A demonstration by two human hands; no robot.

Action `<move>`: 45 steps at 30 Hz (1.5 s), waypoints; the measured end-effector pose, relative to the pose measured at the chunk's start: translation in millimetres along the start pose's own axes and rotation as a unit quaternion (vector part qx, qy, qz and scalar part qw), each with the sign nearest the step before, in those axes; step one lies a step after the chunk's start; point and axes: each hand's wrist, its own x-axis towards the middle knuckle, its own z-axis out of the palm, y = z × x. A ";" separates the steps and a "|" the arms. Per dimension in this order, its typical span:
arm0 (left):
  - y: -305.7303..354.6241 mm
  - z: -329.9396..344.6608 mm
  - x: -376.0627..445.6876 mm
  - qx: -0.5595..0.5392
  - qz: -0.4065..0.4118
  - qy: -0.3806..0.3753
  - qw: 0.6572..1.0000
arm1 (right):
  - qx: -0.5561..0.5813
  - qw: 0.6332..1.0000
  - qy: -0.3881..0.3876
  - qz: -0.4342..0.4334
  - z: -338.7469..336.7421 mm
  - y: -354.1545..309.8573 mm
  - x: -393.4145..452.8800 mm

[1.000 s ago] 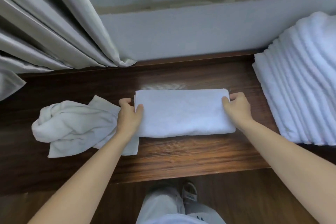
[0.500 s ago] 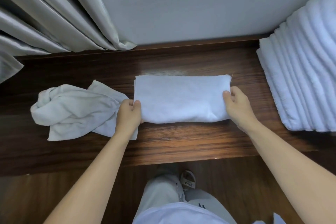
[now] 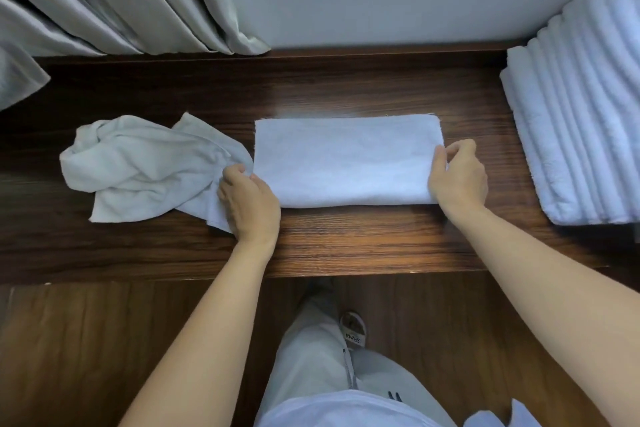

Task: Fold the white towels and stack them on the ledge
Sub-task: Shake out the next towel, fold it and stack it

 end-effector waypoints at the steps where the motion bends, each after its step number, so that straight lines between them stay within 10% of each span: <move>1: 0.1 -1.6 -0.4 0.049 0.039 0.021 0.998 | -0.004 0.999 0.030 -0.033 -1.4 -1.2 -0.4; 7: 30.3 23.9 1.5 0.165 0.435 -0.103 0.879 | -0.117 0.916 -0.017 -0.383 24.4 -41.9 -3.0; 11: 33.9 51.3 28.9 0.277 0.389 -0.247 0.843 | -0.240 0.881 -0.145 -0.381 51.6 -45.5 9.1; 45: 20.7 19.2 112.5 0.319 0.389 -0.264 0.823 | -0.362 0.862 -0.137 -0.326 13.7 -38.3 53.8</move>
